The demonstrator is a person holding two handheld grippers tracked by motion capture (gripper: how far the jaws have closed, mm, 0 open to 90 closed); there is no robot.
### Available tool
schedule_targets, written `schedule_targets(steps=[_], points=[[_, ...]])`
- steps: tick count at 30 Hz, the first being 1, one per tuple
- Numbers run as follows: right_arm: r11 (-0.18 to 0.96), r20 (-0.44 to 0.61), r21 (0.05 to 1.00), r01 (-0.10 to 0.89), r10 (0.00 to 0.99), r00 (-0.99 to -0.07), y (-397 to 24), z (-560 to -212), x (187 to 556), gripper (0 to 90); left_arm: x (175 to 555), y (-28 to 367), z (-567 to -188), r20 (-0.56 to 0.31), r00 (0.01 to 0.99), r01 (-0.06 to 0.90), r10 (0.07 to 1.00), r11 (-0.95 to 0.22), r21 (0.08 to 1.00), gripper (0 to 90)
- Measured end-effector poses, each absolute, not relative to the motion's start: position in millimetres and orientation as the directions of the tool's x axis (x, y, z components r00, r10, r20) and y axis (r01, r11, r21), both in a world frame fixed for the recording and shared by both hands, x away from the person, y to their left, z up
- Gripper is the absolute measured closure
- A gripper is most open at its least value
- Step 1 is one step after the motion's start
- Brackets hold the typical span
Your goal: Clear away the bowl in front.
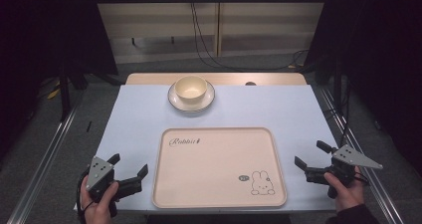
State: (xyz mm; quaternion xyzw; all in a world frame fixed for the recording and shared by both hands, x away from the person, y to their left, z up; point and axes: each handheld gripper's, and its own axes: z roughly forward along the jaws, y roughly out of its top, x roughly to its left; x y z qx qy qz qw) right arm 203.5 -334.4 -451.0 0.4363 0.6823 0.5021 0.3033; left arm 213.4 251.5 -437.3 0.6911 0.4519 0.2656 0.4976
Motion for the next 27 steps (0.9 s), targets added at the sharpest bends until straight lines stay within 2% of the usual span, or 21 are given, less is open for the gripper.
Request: schedule_targets(steps=[9, 27], points=[[0.151, -0.018, 0.952, 0.264, 0.894, -0.447, -332, -451, 204, 1.7, 213, 252, -437, -0.086, 0.452, 0.363, 0.888, -0.095, 0.927, 2.1], [0.151, -0.009, 0.955, 0.257, 0.876, -0.482, -328, -453, 205, 1.6, 223, 245, -432, -0.085, 0.477, 0.370, 0.875, -0.112, 0.922, 1.8]])
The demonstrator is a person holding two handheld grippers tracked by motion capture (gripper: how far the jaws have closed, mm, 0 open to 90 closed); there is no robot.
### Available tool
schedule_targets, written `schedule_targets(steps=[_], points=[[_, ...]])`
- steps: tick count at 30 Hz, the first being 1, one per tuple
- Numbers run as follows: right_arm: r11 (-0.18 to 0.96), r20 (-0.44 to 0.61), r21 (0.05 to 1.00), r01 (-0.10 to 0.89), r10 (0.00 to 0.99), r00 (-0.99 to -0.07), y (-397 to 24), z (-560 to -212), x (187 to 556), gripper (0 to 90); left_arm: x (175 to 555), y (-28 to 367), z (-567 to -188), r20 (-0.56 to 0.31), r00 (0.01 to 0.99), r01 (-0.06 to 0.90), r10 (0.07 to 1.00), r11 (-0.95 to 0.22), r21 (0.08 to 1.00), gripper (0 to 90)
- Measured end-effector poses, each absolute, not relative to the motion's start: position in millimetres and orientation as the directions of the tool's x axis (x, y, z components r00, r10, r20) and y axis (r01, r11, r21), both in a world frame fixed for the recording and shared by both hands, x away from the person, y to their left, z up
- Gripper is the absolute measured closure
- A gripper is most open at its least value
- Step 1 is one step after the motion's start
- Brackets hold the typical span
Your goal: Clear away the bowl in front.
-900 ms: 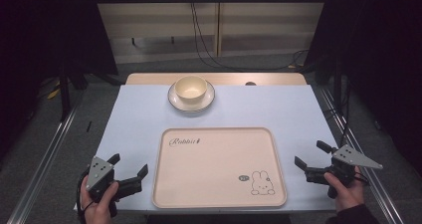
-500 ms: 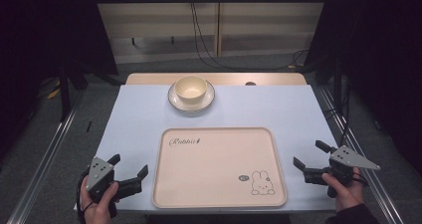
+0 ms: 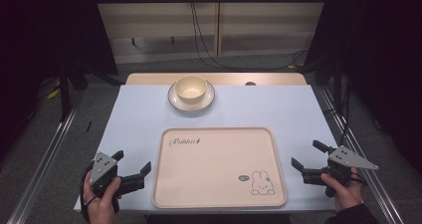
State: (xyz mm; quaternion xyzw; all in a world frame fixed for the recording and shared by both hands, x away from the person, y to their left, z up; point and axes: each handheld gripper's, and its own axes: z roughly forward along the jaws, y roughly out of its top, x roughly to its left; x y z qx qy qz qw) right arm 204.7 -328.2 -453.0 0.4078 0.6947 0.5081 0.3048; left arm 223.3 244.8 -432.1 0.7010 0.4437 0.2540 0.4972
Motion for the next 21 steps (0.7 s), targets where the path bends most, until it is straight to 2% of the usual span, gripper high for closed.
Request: schedule_targets(steps=[13, 21], points=[[0.161, -0.011, 0.953, 0.256, 0.864, -0.503, -327, -454, 206, 1.5, 240, 238, -425, -0.078, 0.511, 0.349, 0.856, -0.124, 0.929, 1.9], [0.165, -0.019, 0.953, 0.253, 0.868, -0.496, -326, -454, 206, 1.5, 255, 231, -421, -0.111, 0.533, 0.369, 0.839, -0.112, 0.923, 2.1]])
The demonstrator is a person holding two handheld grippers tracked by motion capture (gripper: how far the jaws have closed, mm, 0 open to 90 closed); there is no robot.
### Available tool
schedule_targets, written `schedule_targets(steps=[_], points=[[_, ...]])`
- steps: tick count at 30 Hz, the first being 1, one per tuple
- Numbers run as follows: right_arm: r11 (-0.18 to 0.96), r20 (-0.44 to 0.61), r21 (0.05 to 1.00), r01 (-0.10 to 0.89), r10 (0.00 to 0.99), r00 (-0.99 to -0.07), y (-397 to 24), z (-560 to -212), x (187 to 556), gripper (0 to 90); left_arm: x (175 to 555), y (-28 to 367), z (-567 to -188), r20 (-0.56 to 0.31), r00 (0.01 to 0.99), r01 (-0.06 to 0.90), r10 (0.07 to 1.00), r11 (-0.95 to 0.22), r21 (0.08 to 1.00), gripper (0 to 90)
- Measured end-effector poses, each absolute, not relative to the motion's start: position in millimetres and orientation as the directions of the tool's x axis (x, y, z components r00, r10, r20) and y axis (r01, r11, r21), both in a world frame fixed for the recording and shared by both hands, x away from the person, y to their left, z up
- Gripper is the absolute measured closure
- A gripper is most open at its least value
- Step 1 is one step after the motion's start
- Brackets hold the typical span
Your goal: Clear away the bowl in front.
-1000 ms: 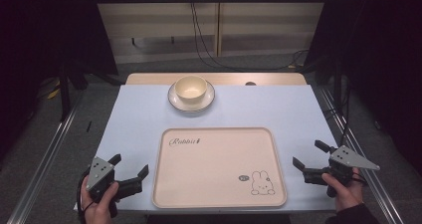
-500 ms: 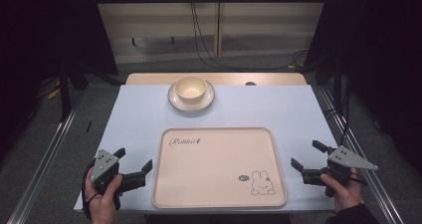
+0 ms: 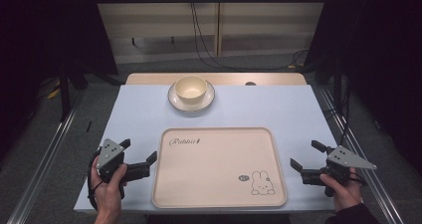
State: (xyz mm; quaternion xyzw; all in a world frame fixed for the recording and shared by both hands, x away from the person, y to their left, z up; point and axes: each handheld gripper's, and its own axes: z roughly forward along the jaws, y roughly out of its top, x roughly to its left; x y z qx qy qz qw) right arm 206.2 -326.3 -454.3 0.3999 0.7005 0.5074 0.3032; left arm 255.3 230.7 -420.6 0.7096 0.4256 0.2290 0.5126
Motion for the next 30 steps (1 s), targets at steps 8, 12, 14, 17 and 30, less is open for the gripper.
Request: schedule_targets(steps=[8, 12, 14, 17, 30], points=[[0.163, -0.013, 0.954, 0.253, 0.862, -0.507, -326, -454, 206, 1.5, 271, 216, -417, -0.059, 0.553, 0.347, 0.831, -0.165, 0.923, 3.2], [0.161, -0.009, 0.953, 0.258, 0.863, -0.505, -326, -454, 206, 1.6, 279, 213, -414, -0.053, 0.559, 0.340, 0.828, -0.170, 0.925, 3.2], [0.160, -0.007, 0.953, 0.258, 0.861, -0.508, -326, -454, 206, 1.7, 284, 212, -413, -0.050, 0.569, 0.332, 0.821, -0.174, 0.927, 2.8], [0.159, -0.007, 0.953, 0.258, 0.862, -0.507, -326, -454, 206, 1.7, 289, 209, -411, -0.059, 0.568, 0.339, 0.821, -0.167, 0.926, 3.0], [0.147, 0.002, 0.957, 0.250, 0.860, -0.510, -326, -454, 205, 1.6, 325, 193, -399, -0.039, 0.593, 0.323, 0.804, -0.193, 0.926, 4.6]])
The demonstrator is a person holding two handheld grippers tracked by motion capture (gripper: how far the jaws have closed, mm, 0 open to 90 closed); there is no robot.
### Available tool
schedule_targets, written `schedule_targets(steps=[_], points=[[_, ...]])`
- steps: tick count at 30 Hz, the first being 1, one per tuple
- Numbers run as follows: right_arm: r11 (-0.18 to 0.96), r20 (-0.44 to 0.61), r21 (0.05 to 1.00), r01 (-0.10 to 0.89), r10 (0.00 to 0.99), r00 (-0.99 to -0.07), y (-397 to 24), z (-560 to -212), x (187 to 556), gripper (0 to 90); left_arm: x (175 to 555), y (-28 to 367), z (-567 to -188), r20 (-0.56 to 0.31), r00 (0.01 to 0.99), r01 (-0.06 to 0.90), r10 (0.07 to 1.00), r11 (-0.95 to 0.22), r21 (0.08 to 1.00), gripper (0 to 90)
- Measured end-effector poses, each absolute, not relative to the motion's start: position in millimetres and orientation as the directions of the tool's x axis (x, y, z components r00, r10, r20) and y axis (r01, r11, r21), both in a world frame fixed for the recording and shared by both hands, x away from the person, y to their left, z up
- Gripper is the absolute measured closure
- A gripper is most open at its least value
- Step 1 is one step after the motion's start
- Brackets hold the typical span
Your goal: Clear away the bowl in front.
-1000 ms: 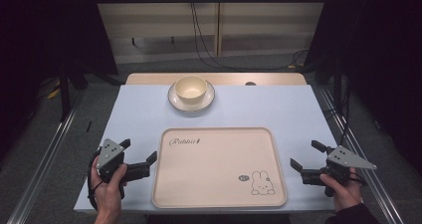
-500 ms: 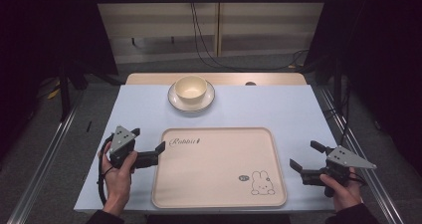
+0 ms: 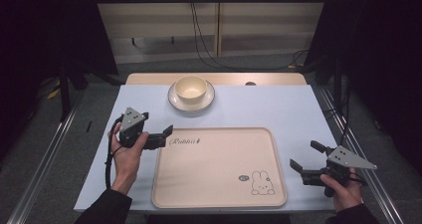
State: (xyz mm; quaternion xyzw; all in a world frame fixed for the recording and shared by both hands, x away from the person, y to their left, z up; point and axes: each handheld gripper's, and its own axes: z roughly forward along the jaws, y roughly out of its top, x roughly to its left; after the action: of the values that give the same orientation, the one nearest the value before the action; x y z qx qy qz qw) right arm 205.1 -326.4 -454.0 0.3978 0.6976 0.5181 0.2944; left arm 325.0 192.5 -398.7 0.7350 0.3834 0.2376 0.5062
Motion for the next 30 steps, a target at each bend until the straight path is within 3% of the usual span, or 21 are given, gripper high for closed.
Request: schedule_targets(steps=[3, 13, 30], points=[[0.134, 0.002, 0.964, 0.230, 0.861, -0.509, -326, -454, 205, 1.3, 337, 190, -399, -0.019, 0.636, 0.325, 0.772, -0.245, 0.913, 4.1], [0.140, -0.015, 0.968, 0.207, 0.859, -0.512, -326, -454, 205, 1.2, 365, 178, -404, -0.061, 0.624, 0.359, 0.779, -0.216, 0.908, 4.9], [0.145, -0.011, 0.965, 0.217, 0.855, -0.518, -326, -455, 205, 1.1, 427, 152, -403, -0.017, 0.600, 0.399, 0.800, -0.281, 0.873, 10.1]])
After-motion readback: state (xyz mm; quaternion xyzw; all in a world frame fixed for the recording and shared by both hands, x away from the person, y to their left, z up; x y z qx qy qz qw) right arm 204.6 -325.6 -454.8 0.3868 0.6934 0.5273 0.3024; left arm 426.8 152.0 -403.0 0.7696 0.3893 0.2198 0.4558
